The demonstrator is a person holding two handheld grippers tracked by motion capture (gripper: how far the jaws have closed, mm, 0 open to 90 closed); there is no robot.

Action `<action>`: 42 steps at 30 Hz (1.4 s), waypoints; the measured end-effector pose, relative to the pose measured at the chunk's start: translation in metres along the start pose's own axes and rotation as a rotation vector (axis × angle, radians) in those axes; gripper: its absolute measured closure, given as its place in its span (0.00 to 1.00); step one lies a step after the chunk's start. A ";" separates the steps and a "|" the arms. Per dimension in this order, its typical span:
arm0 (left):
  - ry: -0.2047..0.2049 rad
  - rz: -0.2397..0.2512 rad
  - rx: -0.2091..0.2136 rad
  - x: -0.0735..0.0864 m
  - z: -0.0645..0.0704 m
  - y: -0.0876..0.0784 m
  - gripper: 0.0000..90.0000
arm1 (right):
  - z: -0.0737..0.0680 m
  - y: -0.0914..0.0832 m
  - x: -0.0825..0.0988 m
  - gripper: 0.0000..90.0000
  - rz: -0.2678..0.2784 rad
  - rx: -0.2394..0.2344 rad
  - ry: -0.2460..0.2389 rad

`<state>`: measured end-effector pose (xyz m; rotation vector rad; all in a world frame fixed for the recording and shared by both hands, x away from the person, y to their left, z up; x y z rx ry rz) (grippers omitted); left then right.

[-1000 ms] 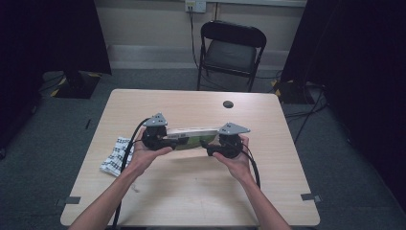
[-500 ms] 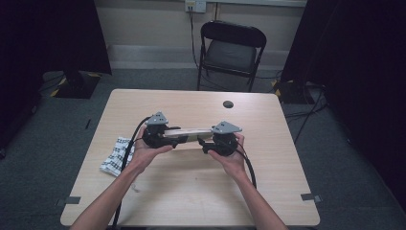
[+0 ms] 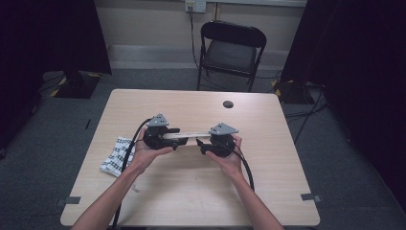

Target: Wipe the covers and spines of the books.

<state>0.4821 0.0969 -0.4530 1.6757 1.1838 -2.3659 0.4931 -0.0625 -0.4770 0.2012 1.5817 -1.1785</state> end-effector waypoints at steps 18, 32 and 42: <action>0.018 -0.027 0.002 0.011 0.003 0.006 0.43 | -0.003 0.009 0.012 0.31 -0.034 0.019 0.012; -0.002 -0.056 -0.005 0.023 0.001 0.017 0.36 | -0.005 0.018 0.026 0.35 -0.079 0.032 0.002; 0.004 -0.074 -0.018 0.030 -0.001 0.014 0.35 | -0.008 0.015 0.027 0.37 -0.089 -0.032 0.001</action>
Point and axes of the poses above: each handheld gripper's, and its own axes: y roughly forward along the jaws, x roughly out of its underside, z roughly to its right, the point moved 7 cm from there along y, roughly forward along the jaws, and after that the axes turned 6 degrees about -z, right-handed, at the moved point
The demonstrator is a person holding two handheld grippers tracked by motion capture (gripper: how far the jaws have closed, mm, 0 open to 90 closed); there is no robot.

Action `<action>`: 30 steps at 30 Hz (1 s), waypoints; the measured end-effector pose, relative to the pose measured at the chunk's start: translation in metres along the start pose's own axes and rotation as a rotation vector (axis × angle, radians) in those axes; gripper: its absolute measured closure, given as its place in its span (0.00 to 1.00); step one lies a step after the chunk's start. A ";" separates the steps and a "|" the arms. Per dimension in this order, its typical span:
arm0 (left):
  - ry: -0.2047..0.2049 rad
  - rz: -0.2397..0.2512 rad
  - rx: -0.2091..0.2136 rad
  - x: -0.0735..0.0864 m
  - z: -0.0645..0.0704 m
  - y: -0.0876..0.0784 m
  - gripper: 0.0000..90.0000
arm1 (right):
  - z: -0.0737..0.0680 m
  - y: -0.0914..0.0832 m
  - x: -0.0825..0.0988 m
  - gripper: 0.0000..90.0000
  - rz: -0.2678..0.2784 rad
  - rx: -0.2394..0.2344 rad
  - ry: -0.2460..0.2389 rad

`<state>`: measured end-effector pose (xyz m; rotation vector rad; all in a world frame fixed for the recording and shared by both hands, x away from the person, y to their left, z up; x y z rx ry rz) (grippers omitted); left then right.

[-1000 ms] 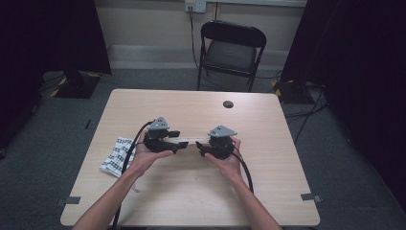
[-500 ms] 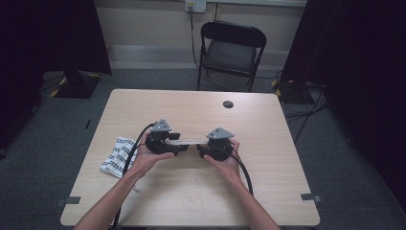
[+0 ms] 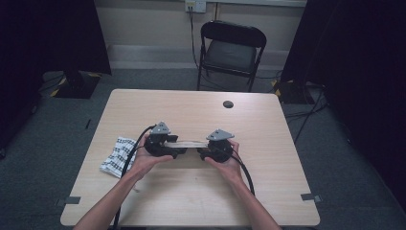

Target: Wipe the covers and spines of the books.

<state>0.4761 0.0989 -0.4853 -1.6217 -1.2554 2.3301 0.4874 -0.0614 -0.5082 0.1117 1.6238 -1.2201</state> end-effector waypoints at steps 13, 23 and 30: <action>0.049 -0.027 0.004 0.007 0.007 -0.001 0.30 | -0.002 -0.006 0.004 0.33 -0.012 -0.105 0.023; 0.086 -0.043 -0.012 0.012 0.013 -0.003 0.29 | -0.005 -0.015 0.009 0.27 -0.016 -0.134 0.015; 0.102 -0.047 -0.007 0.015 0.015 -0.004 0.28 | -0.006 -0.026 0.012 0.22 0.009 -0.179 0.025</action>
Point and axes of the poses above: each handheld gripper's, and its own axes: y roughly forward along the jaws, x roughly out of its underside, z roughly to its right, the point moved 7 cm from there along y, roughly forward along the jaws, and after that the axes turned 6 degrees about -z, right-handed, at the moved point
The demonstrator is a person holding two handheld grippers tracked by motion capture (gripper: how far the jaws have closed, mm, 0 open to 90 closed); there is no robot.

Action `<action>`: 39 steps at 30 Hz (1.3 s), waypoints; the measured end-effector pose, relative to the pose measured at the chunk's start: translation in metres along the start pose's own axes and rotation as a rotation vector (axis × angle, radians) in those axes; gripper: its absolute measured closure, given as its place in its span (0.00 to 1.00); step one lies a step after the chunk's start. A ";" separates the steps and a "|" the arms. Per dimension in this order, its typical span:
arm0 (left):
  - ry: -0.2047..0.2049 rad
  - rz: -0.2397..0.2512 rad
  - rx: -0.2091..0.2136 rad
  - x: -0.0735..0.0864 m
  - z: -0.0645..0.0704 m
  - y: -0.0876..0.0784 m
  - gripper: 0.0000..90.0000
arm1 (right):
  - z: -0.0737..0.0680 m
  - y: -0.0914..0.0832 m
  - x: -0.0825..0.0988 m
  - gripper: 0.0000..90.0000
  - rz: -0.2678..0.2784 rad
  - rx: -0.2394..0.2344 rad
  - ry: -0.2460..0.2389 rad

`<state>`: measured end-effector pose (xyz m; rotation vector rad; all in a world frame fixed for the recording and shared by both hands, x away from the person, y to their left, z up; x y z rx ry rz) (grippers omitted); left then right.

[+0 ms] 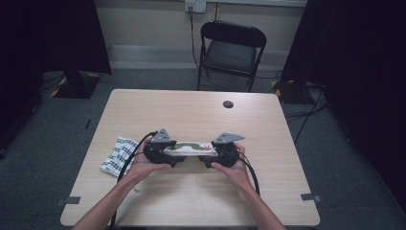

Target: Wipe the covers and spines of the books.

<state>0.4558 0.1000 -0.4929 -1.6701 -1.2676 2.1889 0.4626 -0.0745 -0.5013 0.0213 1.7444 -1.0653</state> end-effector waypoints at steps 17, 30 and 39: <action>-0.026 -0.020 0.048 0.008 0.006 -0.004 0.25 | 0.002 -0.015 0.018 0.20 -0.004 -0.023 0.039; -0.148 -0.042 -0.013 0.030 -0.009 -0.015 0.28 | 0.012 -0.012 0.021 0.25 -0.020 0.013 0.049; -0.181 -0.083 -0.028 0.051 -0.005 -0.002 0.27 | 0.020 0.011 0.032 0.27 -0.075 0.020 0.062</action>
Point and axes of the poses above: each handheld gripper's, and its own axes: y roughly forward along the jaws, x roughly out of its underside, z roughly to its right, the point moved 7 cm from there along y, roughly forward along the jaws, and after that the axes turned 6 degrees about -z, right-handed, at the moved point
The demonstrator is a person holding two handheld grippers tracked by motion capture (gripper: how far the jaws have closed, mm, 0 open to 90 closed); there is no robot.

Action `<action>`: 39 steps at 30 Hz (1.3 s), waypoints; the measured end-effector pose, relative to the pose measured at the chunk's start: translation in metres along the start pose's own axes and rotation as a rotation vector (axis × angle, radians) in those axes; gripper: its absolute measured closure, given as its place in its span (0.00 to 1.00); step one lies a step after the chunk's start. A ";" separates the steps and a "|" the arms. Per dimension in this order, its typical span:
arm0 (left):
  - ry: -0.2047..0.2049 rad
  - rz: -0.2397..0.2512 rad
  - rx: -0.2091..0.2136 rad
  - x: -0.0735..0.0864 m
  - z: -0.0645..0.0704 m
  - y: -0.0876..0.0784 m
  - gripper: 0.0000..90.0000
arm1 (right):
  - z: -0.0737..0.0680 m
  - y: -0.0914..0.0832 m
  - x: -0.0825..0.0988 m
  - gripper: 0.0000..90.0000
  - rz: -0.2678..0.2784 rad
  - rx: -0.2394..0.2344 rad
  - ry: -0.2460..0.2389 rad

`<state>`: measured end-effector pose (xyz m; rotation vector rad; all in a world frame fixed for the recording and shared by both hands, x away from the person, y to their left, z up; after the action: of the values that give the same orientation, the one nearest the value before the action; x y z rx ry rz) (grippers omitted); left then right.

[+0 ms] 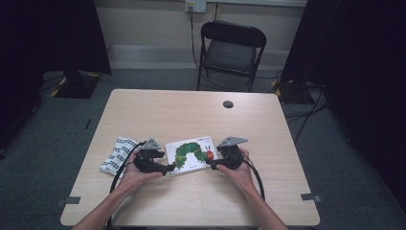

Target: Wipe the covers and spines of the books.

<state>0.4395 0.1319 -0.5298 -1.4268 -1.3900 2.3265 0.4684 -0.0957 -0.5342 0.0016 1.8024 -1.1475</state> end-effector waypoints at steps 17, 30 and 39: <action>-0.002 -0.020 -0.007 -0.008 -0.003 0.012 0.30 | -0.001 0.004 0.006 0.29 -0.019 -0.040 0.012; 0.012 0.032 -0.016 -0.018 -0.011 0.022 0.35 | 0.000 -0.006 0.013 0.32 -0.033 -0.028 0.012; 0.011 0.052 -0.007 -0.019 -0.013 0.024 0.36 | 0.000 -0.010 0.016 0.35 -0.042 -0.027 0.013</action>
<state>0.4686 0.1164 -0.5364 -1.4928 -1.3760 2.3437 0.4552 -0.1080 -0.5387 -0.0447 1.8367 -1.1552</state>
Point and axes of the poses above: each handheld gripper's, and its own axes: y roughly forward along the jaws, x roughly out of its underside, z roughly to its right, the point moved 7 cm from there along y, roughly forward along the jaws, and after that the axes turned 6 degrees about -z, right-handed, at the moved point
